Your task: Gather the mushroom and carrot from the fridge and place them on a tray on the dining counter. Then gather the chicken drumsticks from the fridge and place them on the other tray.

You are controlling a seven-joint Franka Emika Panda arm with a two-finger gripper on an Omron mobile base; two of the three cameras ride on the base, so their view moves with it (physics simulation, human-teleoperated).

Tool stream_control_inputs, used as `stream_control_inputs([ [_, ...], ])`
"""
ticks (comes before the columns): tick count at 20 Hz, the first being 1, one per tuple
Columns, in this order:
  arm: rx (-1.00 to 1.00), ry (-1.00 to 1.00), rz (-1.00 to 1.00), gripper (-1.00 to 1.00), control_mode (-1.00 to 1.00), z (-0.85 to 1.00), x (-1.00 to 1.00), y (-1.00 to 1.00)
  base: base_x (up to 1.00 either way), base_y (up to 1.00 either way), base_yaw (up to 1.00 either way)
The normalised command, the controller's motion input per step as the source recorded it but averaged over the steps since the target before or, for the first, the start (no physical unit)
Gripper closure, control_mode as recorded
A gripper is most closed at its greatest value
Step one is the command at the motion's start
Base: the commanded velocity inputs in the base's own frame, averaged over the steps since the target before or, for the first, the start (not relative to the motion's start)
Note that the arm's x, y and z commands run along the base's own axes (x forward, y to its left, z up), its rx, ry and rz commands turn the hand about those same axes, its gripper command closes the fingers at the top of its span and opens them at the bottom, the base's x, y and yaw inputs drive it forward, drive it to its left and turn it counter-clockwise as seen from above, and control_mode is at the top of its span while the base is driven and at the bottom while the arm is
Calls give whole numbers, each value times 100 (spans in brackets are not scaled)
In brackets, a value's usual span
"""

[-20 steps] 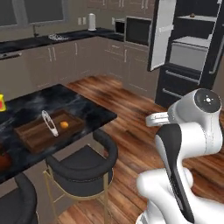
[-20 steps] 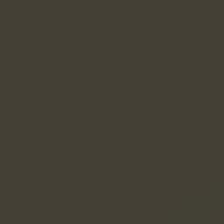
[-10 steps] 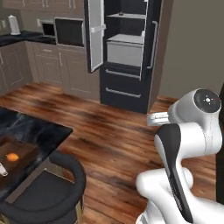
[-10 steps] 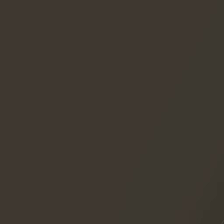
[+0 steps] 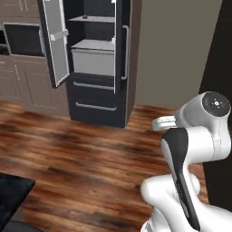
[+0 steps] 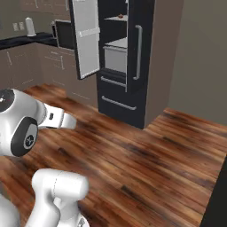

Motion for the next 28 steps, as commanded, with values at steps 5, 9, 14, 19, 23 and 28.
stream_control_inputs([
  [5, 0, 0, 0, -100, 100, 0, 0, 0, 100, 0, -22],
  [9, 0, 0, 0, -100, 100, 0, 0, 0, 100, 9, -20],
  [14, 0, 0, 0, -100, 100, 0, 0, 0, 100, 22, -21],
  [19, 0, 0, 0, -100, 100, 0, 0, 0, 100, 49, -19],
  [23, 0, 0, 0, -100, 100, 0, 0, 0, 97, 80, -16],
  [28, 0, 0, 0, -100, 100, 0, 0, 0, 94, 77, -16],
])
